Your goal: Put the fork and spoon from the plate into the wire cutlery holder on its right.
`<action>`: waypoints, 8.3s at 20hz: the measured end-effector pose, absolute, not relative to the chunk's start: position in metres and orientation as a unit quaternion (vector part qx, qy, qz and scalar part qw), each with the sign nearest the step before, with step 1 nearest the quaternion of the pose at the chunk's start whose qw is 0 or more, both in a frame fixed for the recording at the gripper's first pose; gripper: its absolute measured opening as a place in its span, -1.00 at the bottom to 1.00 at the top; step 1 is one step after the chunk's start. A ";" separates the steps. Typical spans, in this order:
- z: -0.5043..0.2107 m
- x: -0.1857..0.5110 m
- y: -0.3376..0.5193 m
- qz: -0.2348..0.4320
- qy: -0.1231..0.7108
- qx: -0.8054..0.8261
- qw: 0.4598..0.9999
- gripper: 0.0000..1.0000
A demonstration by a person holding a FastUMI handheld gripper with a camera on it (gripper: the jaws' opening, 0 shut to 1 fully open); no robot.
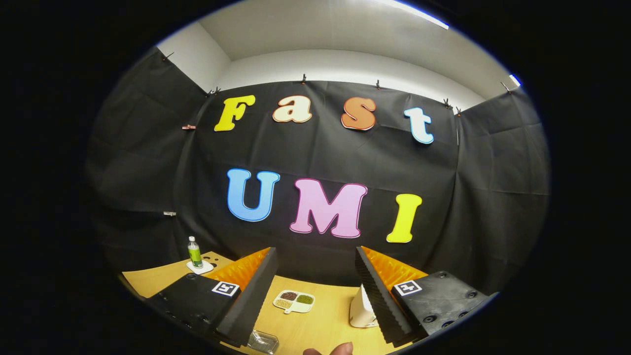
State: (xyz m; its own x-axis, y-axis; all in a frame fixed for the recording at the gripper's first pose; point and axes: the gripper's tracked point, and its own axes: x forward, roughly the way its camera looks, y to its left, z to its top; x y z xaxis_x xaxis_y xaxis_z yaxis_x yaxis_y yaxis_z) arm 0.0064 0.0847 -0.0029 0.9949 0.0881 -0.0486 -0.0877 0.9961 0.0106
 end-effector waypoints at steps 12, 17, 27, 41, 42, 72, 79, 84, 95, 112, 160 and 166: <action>-0.170 -0.055 0.314 0.233 0.353 0.042 0.905 0.93; -0.261 -0.083 0.371 0.236 0.472 0.056 0.848 0.80; -0.402 -0.097 0.419 0.184 0.595 0.032 0.782 0.44; -0.444 -0.097 0.424 0.119 0.644 0.089 0.750 -0.79; -0.441 -0.094 0.419 0.113 0.640 0.095 0.754 -0.82; -0.357 -0.107 0.186 0.176 0.793 0.025 0.583 -0.82; -0.382 -0.087 0.183 0.162 0.850 -0.028 0.500 -0.82; -0.388 -0.078 0.193 0.154 0.862 -0.012 0.483 -0.75; -0.362 -0.046 0.209 0.166 0.766 0.069 0.618 -0.75; -0.343 -0.080 0.425 0.199 0.686 0.233 0.660 0.02; -0.293 -0.072 0.211 0.150 0.710 0.228 0.649 -0.83; -0.326 -0.080 0.190 0.136 0.776 0.194 0.584 -0.83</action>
